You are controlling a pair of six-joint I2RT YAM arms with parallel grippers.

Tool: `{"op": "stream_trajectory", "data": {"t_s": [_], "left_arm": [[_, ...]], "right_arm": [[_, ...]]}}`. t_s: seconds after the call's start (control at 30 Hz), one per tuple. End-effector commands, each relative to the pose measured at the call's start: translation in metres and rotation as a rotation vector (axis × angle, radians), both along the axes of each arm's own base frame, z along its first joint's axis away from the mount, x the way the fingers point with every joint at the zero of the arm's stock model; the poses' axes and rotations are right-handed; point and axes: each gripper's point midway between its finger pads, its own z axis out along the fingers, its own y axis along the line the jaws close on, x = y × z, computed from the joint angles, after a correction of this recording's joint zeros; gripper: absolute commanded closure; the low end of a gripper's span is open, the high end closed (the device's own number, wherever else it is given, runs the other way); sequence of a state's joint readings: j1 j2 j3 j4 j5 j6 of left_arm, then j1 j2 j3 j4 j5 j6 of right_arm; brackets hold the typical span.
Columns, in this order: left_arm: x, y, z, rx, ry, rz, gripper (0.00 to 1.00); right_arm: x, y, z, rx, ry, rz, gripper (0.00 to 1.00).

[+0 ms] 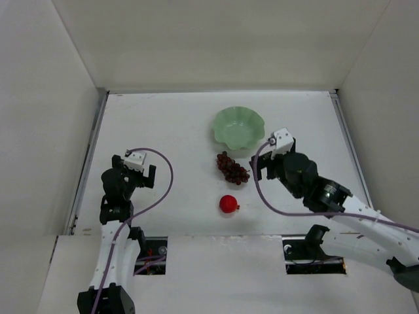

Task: Place and organize the fake fruits in the fruit bowl

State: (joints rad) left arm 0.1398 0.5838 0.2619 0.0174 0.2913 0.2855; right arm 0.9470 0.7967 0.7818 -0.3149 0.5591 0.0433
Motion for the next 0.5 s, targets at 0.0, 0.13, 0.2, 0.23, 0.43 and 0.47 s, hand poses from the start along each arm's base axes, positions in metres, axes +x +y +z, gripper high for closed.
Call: {"op": "stream_trajectory", "data": {"t_s": [0.0,0.13,0.2,0.23,0.43,0.47], "left_arm": [[0.004,-0.001,0.018,0.008,-0.055,-0.019,0.0],[0.004,-0.001,0.017,0.01,-0.055,-0.023,0.0],[0.004,0.0,0.016,0.012,-0.055,-0.022,0.0],[0.003,0.0,0.015,0.013,-0.054,-0.023,0.0],[0.003,-0.002,0.013,0.016,-0.05,-0.035,0.0],[0.003,-0.001,0.013,0.016,-0.05,-0.033,0.0]], "right_arm": [[-0.008,0.057,-0.015,0.18,0.286,0.253,0.0],[0.003,0.075,-0.062,0.155,0.411,0.264,0.0],[0.016,0.075,-0.07,0.151,0.426,0.241,0.0],[0.02,0.077,-0.074,0.143,0.441,0.24,0.0],[0.046,0.085,-0.117,0.055,0.517,0.186,0.0],[0.052,0.083,-0.128,0.028,0.525,0.16,0.0]]}}
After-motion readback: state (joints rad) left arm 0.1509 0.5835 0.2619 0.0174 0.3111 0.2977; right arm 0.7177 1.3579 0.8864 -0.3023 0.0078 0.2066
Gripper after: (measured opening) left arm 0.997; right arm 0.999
